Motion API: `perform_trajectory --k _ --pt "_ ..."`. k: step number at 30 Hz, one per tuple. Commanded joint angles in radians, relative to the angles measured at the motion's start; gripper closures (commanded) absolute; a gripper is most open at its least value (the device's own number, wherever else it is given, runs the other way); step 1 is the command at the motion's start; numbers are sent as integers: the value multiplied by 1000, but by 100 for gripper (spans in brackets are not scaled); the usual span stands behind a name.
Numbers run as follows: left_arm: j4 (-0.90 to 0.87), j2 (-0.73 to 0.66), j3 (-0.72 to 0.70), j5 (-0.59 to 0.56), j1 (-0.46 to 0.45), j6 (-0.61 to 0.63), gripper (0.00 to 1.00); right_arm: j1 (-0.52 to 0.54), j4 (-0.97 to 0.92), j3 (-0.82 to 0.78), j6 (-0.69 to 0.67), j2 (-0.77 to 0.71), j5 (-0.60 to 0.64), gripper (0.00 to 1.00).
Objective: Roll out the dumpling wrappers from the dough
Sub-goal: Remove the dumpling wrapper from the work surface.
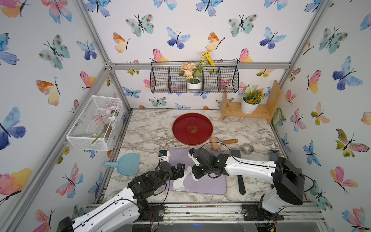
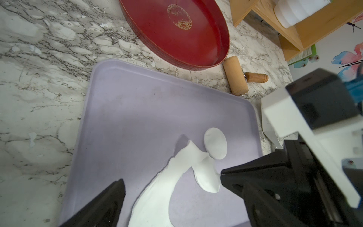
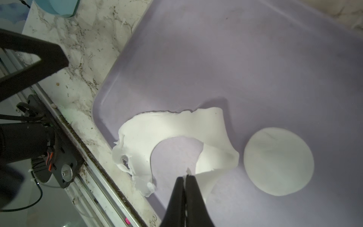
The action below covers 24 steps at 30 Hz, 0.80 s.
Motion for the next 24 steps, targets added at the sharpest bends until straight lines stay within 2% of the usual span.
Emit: perform_trajectory --k 1,19,20,21,22,24 --pt "-37 -34 -7 -57 5 -9 0 21 3 51 -14 42 -69 94" --pt "-225 -269 8 -246 6 -95 0 56 -53 337 -22 245 -84 93" --pt "-229 -278 6 -252 6 -99 0 57 -52 343 -20 253 -86 92" --pt "-230 -287 2 -253 6 -99 0 56 -51 348 -13 261 -81 84" --pt "-230 -294 0 -256 6 -99 0 57 -55 356 -5 267 -66 71" --pt "-231 -302 -3 -257 6 -99 0 56 -68 367 -4 279 -48 60"
